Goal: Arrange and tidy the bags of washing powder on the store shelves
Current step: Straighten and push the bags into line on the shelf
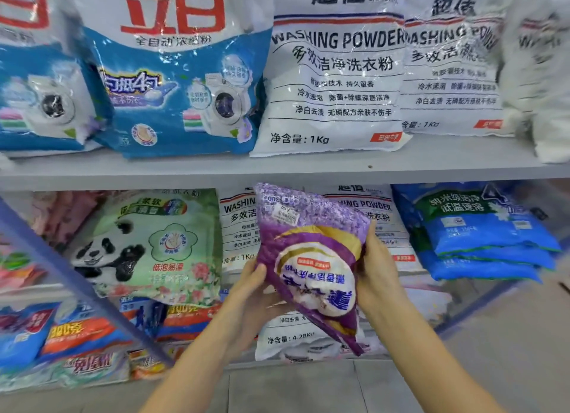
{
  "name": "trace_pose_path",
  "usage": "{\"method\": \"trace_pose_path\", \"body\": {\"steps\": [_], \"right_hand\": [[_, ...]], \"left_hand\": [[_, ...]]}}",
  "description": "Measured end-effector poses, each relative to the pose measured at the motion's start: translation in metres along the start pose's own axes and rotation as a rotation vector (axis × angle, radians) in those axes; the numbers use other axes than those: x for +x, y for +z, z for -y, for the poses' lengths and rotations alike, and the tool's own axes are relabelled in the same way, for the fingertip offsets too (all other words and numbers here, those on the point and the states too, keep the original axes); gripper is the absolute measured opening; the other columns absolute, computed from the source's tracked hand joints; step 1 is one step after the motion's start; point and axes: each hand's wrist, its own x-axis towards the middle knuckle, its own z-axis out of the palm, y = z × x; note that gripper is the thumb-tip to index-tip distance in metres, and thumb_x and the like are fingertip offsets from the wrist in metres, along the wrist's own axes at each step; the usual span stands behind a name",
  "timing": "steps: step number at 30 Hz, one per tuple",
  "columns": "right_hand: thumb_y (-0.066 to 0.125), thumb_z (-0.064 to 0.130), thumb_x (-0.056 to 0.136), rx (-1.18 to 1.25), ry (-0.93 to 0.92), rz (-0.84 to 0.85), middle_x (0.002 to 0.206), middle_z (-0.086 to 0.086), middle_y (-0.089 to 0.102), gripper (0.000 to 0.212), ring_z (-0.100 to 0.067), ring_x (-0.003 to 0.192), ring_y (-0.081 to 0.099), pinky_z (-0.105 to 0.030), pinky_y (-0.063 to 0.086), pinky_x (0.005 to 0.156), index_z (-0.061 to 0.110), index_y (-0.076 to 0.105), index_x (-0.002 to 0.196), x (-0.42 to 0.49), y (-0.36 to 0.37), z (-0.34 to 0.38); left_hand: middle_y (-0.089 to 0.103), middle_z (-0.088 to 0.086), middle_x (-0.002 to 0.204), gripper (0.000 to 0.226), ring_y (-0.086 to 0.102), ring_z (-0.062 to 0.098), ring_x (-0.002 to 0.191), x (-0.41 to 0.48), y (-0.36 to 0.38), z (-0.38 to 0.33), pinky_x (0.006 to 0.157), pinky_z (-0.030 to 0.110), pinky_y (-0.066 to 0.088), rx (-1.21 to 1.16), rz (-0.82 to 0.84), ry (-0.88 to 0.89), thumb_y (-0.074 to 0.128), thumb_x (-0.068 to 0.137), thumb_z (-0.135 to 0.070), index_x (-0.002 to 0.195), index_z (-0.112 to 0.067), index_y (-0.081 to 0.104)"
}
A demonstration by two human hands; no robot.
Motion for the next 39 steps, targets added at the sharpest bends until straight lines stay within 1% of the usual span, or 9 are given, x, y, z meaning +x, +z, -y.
{"method": "trace_pose_path", "body": {"steps": [5,11,17,20,22,26,29,32,39], "right_hand": [[0.05,0.063,0.073,0.212,0.011,-0.008,0.122,-0.017,0.063,0.074,-0.035,0.112,0.06,-0.053,0.043,0.1,0.013,0.058,0.126,-0.013,0.012,-0.02],[0.033,0.05,0.096,0.226,-0.031,0.035,0.114,-0.01,0.068,0.05,-0.025,0.101,0.066,-0.039,0.054,0.087,0.016,0.061,0.119,-0.021,0.007,-0.03],[0.066,0.063,0.065,-0.211,-0.304,-0.027,0.104,0.017,0.067,0.043,-0.01,0.105,0.061,-0.027,0.05,0.087,0.037,0.063,0.1,-0.027,-0.018,-0.028],[0.059,0.03,0.091,-0.488,-0.662,-0.111,0.119,0.018,0.055,0.025,-0.011,0.12,0.049,-0.032,0.042,0.101,0.037,0.051,0.113,-0.034,-0.017,-0.02],[0.059,0.036,0.084,-0.717,-0.838,0.077,0.126,0.022,0.052,0.039,-0.002,0.122,0.047,-0.019,0.036,0.105,0.041,0.046,0.121,-0.04,0.0,-0.013],[0.068,0.047,0.073,-1.095,-0.61,0.455,0.122,0.025,0.058,0.063,0.008,0.113,0.052,-0.01,0.039,0.096,0.034,0.046,0.131,-0.035,0.043,-0.012],[0.07,0.02,0.083,-0.972,-0.465,0.486,0.085,0.013,0.073,0.016,-0.001,0.08,0.067,-0.019,0.051,0.071,0.032,0.068,0.095,-0.033,0.062,-0.022],[0.062,0.024,0.084,-0.777,-0.482,0.394,0.07,0.007,0.072,0.011,-0.009,0.065,0.068,-0.025,0.052,0.062,0.029,0.07,0.078,-0.038,0.078,-0.027],[0.056,0.011,0.09,-0.712,-0.59,0.432,0.054,0.005,0.065,0.028,-0.009,0.051,0.06,-0.021,0.046,0.05,0.016,0.066,0.064,-0.054,0.123,0.004]], "left_hand": [[0.07,0.003,0.102,0.121,0.068,0.021,0.088,-0.021,0.022,0.023,0.076,0.035,0.058,-0.174,-0.083,0.097,0.094,0.018,-0.047,0.127,-0.025,0.048],[0.073,0.005,0.104,0.03,0.068,0.022,0.099,-0.013,0.021,0.013,0.092,0.042,0.05,0.015,-0.42,0.159,0.063,0.087,-0.025,0.115,-0.015,0.06],[0.069,-0.003,0.096,0.024,0.064,0.02,0.098,-0.021,-0.009,-0.044,0.088,0.031,0.047,0.458,-0.527,0.285,0.054,0.089,-0.048,0.092,-0.025,0.055],[0.069,-0.008,0.066,0.043,0.063,0.013,0.068,-0.026,-0.004,-0.093,0.07,0.03,0.048,0.964,-0.268,0.334,0.046,0.093,-0.048,0.079,-0.01,0.06],[0.069,0.005,0.074,0.042,0.061,0.021,0.067,-0.02,0.002,-0.113,0.069,0.038,0.047,1.37,-0.022,0.235,0.043,0.096,-0.045,0.081,-0.008,0.057],[0.062,0.003,0.087,0.026,0.055,0.018,0.076,-0.007,0.013,-0.128,0.071,0.032,0.044,1.926,0.328,0.17,0.04,0.1,-0.036,0.087,-0.018,0.053],[0.055,0.0,0.068,0.032,0.047,0.014,0.06,-0.007,0.018,-0.141,0.061,0.03,0.039,1.902,0.408,0.173,0.044,0.099,-0.033,0.071,-0.018,0.049],[0.048,0.006,0.061,0.043,0.041,0.014,0.055,-0.009,0.015,-0.161,0.057,0.033,0.034,1.788,0.338,0.238,0.05,0.094,-0.042,0.068,-0.007,0.053],[0.068,-0.008,0.113,0.078,0.066,0.007,0.101,-0.045,-0.032,-0.207,0.085,0.025,0.054,1.084,0.121,0.576,0.072,0.053,-0.072,0.117,-0.029,0.057]]}}
